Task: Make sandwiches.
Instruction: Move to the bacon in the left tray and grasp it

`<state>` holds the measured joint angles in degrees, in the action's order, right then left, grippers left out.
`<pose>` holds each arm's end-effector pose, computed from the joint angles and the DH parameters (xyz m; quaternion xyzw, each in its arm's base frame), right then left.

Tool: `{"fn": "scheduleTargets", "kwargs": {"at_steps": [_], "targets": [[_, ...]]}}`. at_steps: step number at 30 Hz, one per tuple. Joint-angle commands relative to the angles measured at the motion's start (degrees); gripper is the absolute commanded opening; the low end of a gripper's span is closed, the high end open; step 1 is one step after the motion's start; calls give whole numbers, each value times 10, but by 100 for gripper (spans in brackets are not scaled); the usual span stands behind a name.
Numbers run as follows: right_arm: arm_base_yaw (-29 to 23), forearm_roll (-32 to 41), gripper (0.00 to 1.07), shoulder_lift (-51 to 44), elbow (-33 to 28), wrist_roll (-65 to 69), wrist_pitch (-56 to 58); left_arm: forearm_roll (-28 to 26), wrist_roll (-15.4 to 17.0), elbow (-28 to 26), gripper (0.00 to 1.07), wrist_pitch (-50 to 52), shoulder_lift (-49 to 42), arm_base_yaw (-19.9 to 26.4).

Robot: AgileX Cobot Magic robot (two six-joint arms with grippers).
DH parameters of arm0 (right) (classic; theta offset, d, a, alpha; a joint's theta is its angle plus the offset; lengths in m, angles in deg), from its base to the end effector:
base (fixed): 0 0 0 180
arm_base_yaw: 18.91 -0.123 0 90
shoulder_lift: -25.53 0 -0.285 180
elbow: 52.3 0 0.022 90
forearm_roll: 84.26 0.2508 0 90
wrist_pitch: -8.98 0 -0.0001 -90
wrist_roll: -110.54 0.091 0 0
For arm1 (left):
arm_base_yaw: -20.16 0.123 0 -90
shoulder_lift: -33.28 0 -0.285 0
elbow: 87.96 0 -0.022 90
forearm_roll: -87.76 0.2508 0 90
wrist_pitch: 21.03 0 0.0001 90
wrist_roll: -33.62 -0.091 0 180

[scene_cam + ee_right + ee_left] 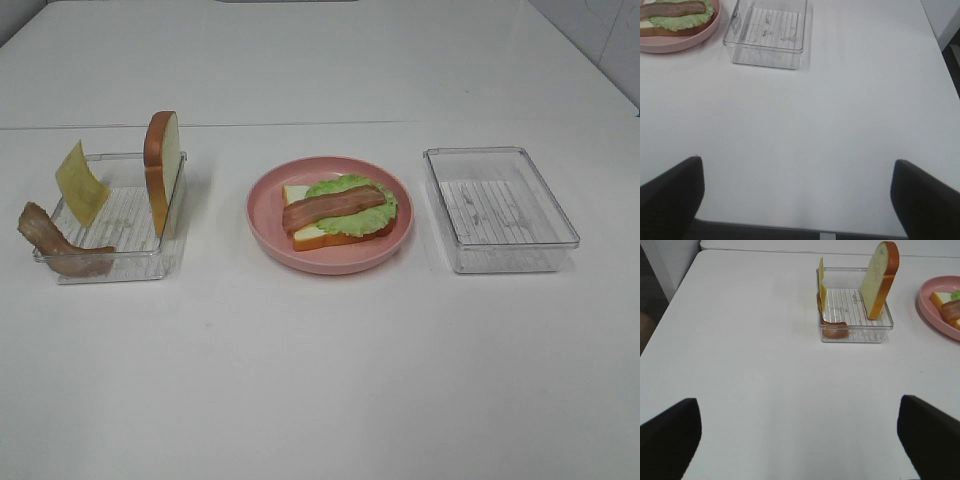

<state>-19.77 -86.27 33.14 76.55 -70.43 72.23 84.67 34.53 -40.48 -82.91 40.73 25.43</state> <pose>-0.0023 -0.0029 0.2613 -0.0133 0.8744 -0.0180 0.4846 -0.0084 -0.0051 0.2810 -0.0443 0.8503 -0.0070 0.5244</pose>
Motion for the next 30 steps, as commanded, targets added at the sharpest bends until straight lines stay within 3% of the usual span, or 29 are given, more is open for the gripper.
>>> {"fn": "scheduleTargets", "kwargs": {"at_steps": [1, 30], "targets": [[3, 2, 99, -21, -1, -7, -2, -4, 0, 2, 101, 3, -5, 1], [3, 2, 99, -21, -1, -7, -2, -4, 0, 2, 101, 3, -5, 1]]}}
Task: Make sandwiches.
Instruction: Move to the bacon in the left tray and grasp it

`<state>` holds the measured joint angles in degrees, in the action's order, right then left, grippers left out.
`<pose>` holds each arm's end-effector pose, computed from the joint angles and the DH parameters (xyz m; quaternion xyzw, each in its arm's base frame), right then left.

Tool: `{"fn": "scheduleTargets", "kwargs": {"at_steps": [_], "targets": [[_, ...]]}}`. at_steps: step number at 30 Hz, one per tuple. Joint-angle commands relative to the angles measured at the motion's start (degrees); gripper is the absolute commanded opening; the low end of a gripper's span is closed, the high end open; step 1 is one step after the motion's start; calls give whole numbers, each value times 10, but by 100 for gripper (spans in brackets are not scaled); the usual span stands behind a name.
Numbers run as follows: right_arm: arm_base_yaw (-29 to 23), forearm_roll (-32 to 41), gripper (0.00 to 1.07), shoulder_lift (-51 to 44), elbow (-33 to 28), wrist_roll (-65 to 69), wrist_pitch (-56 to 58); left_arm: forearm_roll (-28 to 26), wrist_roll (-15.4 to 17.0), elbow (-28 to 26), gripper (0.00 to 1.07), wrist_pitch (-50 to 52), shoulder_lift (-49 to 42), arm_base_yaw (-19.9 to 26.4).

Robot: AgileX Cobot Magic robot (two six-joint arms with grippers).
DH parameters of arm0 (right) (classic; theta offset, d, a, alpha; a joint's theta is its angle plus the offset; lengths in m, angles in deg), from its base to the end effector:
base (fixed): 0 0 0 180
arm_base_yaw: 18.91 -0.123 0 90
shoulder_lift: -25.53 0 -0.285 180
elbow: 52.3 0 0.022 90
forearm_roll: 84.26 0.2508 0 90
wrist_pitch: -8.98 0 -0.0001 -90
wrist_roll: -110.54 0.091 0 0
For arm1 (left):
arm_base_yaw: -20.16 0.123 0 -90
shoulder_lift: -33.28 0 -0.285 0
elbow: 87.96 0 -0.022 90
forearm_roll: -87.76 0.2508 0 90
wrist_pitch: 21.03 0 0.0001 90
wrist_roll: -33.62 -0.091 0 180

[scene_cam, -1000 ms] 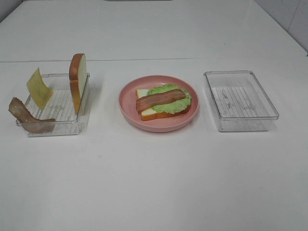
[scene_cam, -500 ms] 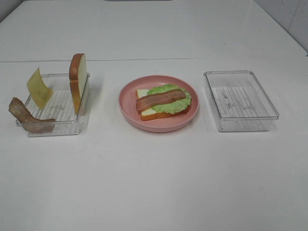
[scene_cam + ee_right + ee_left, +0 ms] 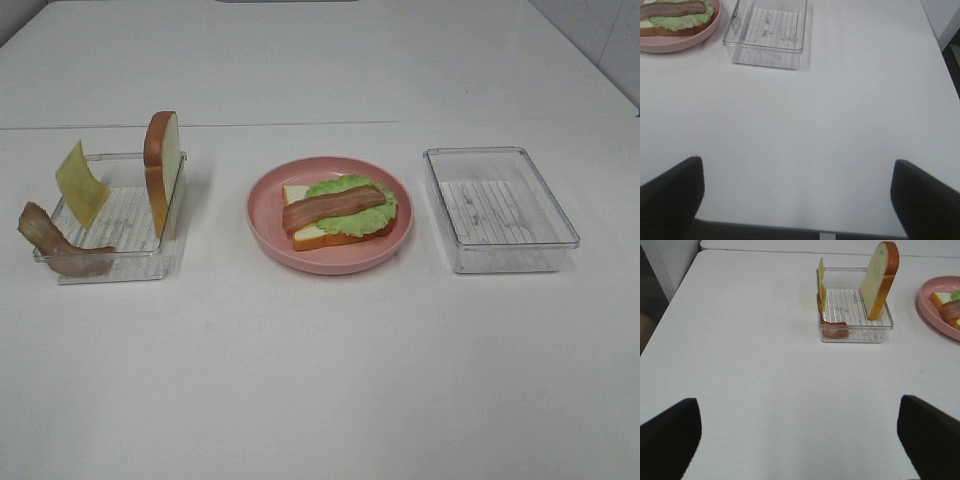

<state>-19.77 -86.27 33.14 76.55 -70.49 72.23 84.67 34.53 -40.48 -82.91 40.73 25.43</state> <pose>-0.0023 -0.0029 0.2613 -0.0137 0.8744 -0.0182 0.4846 -0.0084 -0.0051 0.2810 -0.0443 0.8503 -0.0070 0.5244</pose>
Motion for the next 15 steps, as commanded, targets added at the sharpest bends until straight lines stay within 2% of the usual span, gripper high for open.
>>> {"fn": "scheduleTargets", "kwargs": {"at_steps": [1, 15], "targets": [[3, 2, 99, -21, -1, -7, -2, -4, 0, 2, 101, 3, -5, 1], [3, 2, 99, -21, -1, -7, -2, -4, 0, 2, 101, 3, 6, 1]]}}
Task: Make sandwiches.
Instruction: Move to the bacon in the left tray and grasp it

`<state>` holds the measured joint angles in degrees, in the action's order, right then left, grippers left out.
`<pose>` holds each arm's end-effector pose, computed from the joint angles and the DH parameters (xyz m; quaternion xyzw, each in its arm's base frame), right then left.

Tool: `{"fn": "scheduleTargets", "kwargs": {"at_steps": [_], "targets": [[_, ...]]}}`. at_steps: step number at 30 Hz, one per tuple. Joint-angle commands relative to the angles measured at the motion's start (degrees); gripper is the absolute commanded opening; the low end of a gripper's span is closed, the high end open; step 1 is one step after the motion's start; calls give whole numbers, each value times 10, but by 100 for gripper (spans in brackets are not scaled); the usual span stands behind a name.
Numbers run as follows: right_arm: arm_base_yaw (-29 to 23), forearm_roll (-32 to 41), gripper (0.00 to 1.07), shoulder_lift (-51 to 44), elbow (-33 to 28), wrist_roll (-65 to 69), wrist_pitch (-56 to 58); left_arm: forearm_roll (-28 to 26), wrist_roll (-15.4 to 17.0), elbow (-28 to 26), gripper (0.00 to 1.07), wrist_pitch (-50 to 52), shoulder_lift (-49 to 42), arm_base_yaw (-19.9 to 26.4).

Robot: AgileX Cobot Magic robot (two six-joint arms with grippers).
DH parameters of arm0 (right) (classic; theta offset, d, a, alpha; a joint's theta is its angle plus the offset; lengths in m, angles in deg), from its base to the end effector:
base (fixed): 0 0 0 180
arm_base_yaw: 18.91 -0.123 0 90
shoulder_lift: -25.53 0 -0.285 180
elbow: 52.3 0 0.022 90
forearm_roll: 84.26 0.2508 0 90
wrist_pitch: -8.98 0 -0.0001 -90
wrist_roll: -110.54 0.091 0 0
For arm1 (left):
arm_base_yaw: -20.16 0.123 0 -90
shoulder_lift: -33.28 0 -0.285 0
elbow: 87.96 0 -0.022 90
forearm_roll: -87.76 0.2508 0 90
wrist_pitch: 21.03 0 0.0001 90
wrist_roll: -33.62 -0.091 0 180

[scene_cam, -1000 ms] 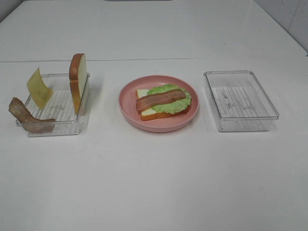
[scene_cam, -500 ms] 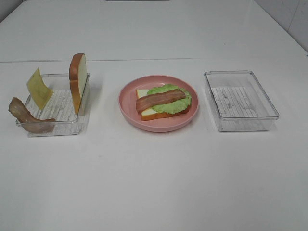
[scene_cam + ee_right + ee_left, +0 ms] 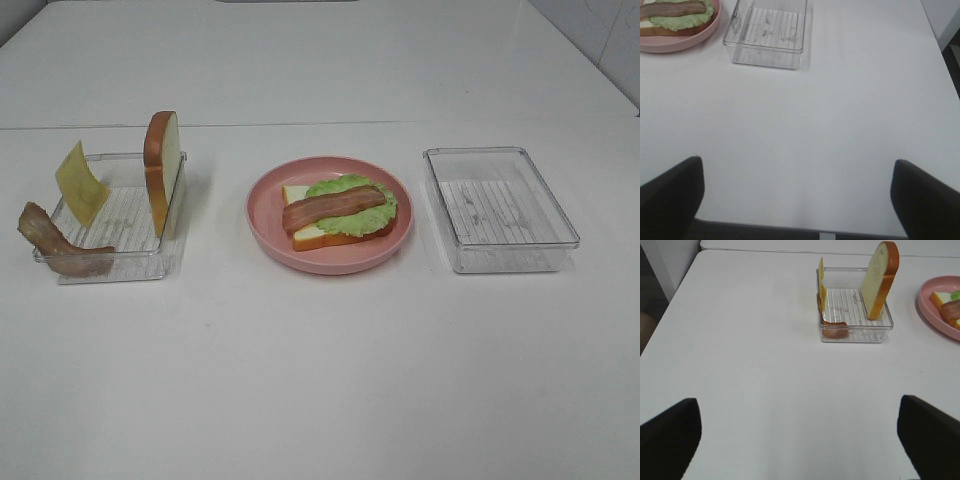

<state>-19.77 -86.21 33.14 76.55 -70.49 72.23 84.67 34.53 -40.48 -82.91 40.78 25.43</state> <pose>-0.0023 -0.0028 0.2613 -0.0138 0.8744 -0.0177 0.4846 -0.0083 -0.0051 0.2810 -0.0443 0.8505 -0.0070 0.5240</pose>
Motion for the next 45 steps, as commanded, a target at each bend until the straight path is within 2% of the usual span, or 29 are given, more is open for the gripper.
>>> {"fn": "scheduleTargets", "kwargs": {"at_steps": [1, 5, 10, 14, 19, 21, 22, 24, 28, 29, 30, 32, 36, 37, 45], "targets": [[3, 2, 99, -21, -1, -7, -2, -4, 0, 2, 101, 3, 11, 1], [3, 2, 99, -21, -1, -7, -2, -12, 0, -5, 101, 6, 32, 1], [3, 2, 99, -21, -1, -6, -2, -13, 0, -40, 101, 28, 82, 1], [3, 2, 99, -21, -1, -6, -2, -14, 2, -69, 101, 75, 143, 1], [3, 2, 99, -21, -1, -6, -2, -14, 2, -93, 101, 86, 205, 1], [3, 2, 99, -21, -1, -6, -2, -14, 2, -112, 101, 86, 266, 1], [3, 2, 99, -21, -1, -6, -2, -14, 2, -112, 101, 86, 266, 1], [3, 2, 99, -21, -1, -5, -2, -14, 2, -132, 101, 86, 330, 1], [3, 2, 99, -21, -1, -5, -2, -12, 2, -152, 101, 86, 398, 1], [3, 2, 99, -21, -1, -5, -2, -11, 2, -169, 101, 85, 447, 1], [3, 2, 99, -21, -1, -5, -2, -11, 2, -169, 101, 85, 447, 1], [3, 2, 99, -21, -1, -5, -2, -9, 2, -194, 101, 85, 515, 1], [3, 2, 99, -21, -1, -5, -2, -7, 2, -219, 101, 85, 582, 1], [3, 2, 99, -21, -1, -5, -2, -7, 2, -236, 101, 85, 626, 1], [3, 2, 99, -21, -1, -5, -2, -14, 2, -290, 101, 111, 761, 1]]}}
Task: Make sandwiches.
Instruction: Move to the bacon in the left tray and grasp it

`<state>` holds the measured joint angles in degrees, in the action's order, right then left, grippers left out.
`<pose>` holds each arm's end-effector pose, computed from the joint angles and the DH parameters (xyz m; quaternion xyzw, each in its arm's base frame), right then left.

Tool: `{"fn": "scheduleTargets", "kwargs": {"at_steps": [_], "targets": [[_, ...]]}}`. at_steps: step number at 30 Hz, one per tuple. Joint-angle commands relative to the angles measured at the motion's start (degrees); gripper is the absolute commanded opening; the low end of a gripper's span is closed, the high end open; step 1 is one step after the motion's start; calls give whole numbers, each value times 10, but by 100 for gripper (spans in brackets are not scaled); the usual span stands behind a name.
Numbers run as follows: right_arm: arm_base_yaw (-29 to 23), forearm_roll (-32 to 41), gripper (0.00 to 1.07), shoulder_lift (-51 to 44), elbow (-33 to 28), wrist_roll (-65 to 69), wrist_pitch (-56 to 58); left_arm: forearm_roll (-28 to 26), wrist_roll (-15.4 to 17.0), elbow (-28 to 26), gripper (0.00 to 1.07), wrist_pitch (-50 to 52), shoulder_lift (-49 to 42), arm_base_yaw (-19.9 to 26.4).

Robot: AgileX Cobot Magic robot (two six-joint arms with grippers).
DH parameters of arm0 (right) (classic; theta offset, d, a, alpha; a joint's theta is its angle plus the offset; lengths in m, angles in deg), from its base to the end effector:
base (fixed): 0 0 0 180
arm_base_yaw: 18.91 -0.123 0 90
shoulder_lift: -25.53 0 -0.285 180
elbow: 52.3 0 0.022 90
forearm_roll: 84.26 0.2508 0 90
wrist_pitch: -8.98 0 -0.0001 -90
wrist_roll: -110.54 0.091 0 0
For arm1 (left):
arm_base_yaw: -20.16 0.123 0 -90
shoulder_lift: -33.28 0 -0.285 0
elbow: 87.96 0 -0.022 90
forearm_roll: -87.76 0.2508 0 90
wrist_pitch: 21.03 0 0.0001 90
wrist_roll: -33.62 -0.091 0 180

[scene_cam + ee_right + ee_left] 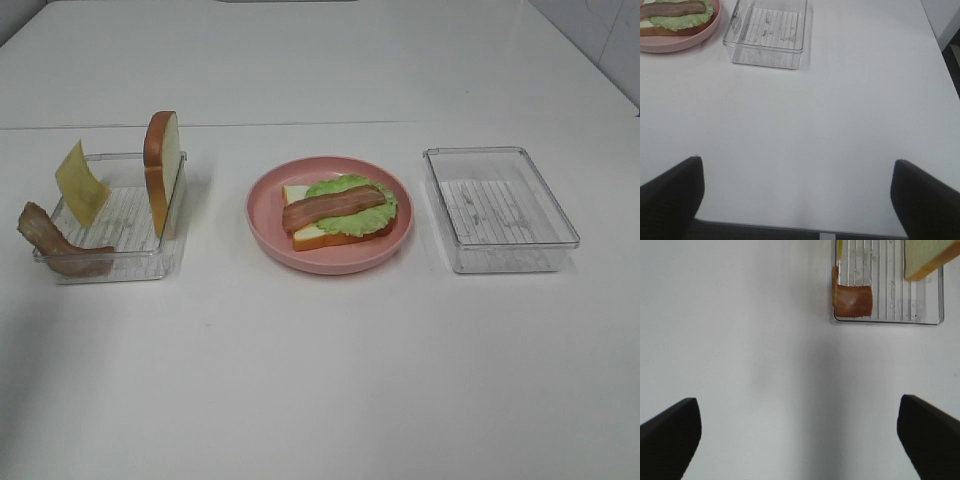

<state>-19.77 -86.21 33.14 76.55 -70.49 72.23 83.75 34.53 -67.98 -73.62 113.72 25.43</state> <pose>-0.0023 -0.0028 0.2613 -0.0138 0.8744 -0.0177 0.4846 0.2440 0.0174 0.2994 -0.0665 0.9696 -0.0231 0.2343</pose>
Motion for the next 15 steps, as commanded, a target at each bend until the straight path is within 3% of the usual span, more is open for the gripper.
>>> {"fn": "scheduleTargets", "kwargs": {"at_steps": [1, 13, 15], "targets": [[3, 2, 99, -21, -1, -5, -2, -7, 2, -20, 101, 23, 46, 1], [3, 2, 99, -21, -1, -5, -2, -28, -1, -82, 101, 37, 166, -3], [3, 2, 99, -21, -1, -5, -2, -55, -1, -94, 101, 37, 194, -3]]}}
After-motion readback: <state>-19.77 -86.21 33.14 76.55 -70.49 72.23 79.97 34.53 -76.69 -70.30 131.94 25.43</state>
